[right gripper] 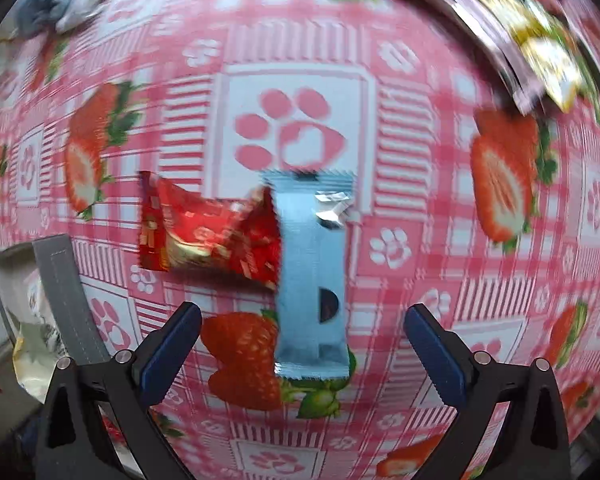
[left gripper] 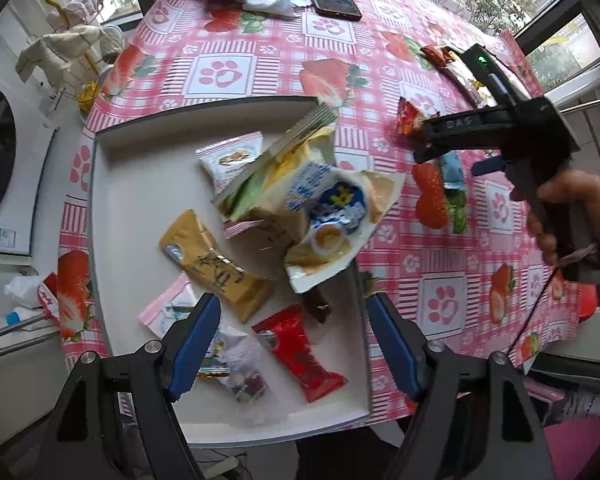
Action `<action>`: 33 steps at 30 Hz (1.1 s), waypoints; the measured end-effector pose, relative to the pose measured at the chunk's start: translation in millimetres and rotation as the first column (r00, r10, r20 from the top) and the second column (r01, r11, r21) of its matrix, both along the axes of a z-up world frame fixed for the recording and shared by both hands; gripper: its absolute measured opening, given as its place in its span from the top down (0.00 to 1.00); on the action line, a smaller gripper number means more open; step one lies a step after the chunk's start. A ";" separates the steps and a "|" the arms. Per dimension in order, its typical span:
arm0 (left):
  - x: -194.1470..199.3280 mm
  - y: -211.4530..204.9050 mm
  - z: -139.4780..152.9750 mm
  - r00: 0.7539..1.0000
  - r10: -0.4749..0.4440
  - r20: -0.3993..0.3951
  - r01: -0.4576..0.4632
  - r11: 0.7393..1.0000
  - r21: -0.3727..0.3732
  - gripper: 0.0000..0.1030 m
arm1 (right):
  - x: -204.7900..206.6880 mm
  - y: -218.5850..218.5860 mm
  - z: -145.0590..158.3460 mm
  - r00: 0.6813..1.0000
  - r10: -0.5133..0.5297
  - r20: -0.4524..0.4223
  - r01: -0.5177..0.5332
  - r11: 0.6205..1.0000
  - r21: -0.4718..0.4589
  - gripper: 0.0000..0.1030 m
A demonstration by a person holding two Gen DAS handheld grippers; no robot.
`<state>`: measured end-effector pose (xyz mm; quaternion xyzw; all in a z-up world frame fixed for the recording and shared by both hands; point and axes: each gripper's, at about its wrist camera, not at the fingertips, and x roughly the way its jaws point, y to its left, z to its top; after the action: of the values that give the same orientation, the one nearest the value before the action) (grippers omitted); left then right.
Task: Organize snacks
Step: 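Grasp the blue bar with the right tool while the left grasps the red candy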
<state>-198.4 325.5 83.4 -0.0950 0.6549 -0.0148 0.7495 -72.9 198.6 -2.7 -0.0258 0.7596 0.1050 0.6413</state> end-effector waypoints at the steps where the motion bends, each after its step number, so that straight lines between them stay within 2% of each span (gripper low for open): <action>1: 4.0 -2.4 2.9 1.000 0.005 0.002 -0.005 1.000 -0.012 0.23 | -0.5 3.4 1.6 1.000 0.025 0.011 -0.025 1.000 -0.001 0.05; 3: 13.2 -8.1 8.4 1.000 0.009 0.012 -0.008 1.000 -0.030 0.23 | -6.0 7.9 7.0 0.996 0.078 0.041 -0.076 0.996 -0.049 0.29; 4: 18.6 -12.1 12.0 1.000 0.006 0.023 -0.005 0.999 -0.034 0.23 | -10.3 8.3 9.6 0.994 0.093 0.054 -0.090 0.994 -0.056 0.34; 6: 29.0 -20.6 18.2 0.999 -0.011 0.046 0.013 0.999 -0.034 0.23 | -13.2 1.5 13.2 0.993 0.096 0.071 -0.092 0.994 -0.056 0.60; 7: 37.0 -27.5 22.0 0.998 -0.028 0.060 0.030 0.999 -0.030 0.23 | -13.3 -4.5 14.1 0.994 0.086 0.073 -0.082 0.995 -0.053 0.67; 8: 45.7 -35.2 25.1 0.996 -0.047 0.072 0.049 0.998 -0.026 0.23 | -14.0 -15.5 14.0 0.995 0.073 0.067 -0.071 0.997 -0.035 0.70; 14: 92.4 -85.2 28.3 0.975 -0.186 0.122 0.182 0.982 0.041 0.23 | -36.9 -77.0 8.4 1.000 0.008 0.028 -0.009 1.000 0.015 0.70; 18: 126.4 -128.3 14.3 0.940 -0.320 0.117 0.305 0.943 0.130 0.22 | -68.0 -122.6 -1.0 0.999 -0.042 -0.015 0.042 0.999 0.024 0.70; 20: 140.5 -148.3 1.1 0.917 -0.384 0.106 0.360 0.912 0.196 0.22 | -82.9 -143.4 -5.3 0.997 -0.075 -0.032 0.076 0.997 0.034 0.70; 24: 166.2 -181.9 -31.1 0.860 -0.508 0.051 0.467 0.824 0.320 0.22 | -96.3 -169.4 -10.8 0.993 -0.110 -0.038 0.112 0.992 0.062 0.70; 25: 170.7 -188.8 -41.5 0.842 -0.540 0.024 0.498 0.792 0.352 0.22 | -97.7 -173.6 -11.2 0.993 -0.115 -0.038 0.117 0.991 0.067 0.70; 27: 175.2 -195.7 -58.0 0.813 -0.582 -0.023 0.545 0.745 0.384 0.22 | -105.1 -192.2 -11.1 0.991 -0.124 -0.040 0.127 0.989 0.072 0.70; 29: 177.3 -198.1 -73.0 0.790 -0.610 -0.067 0.582 0.710 0.395 0.22 | -101.5 -198.6 -13.1 0.991 -0.128 -0.040 0.131 0.988 0.081 0.70; 31: 177.4 -196.4 -82.8 0.784 -0.613 -0.096 0.596 0.701 0.393 0.21 | -97.5 -196.6 -8.4 0.991 -0.131 -0.039 0.134 0.987 0.092 0.70; 32: 179.7 -194.0 -79.7 0.790 -0.609 -0.066 0.585 0.719 0.375 0.20 | -97.9 -199.6 -8.0 0.990 -0.137 -0.040 0.140 0.985 0.099 0.70; 33: 182.7 -192.9 -80.4 0.795 -0.603 -0.072 0.587 0.733 0.343 0.20 | -98.4 -201.3 -7.5 0.989 -0.142 -0.041 0.146 0.984 0.103 0.70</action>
<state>-15.8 132.6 3.0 0.2538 0.6259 -0.1396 0.7241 -171.3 -2.7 -10.2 0.0649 0.7636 0.0988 0.6348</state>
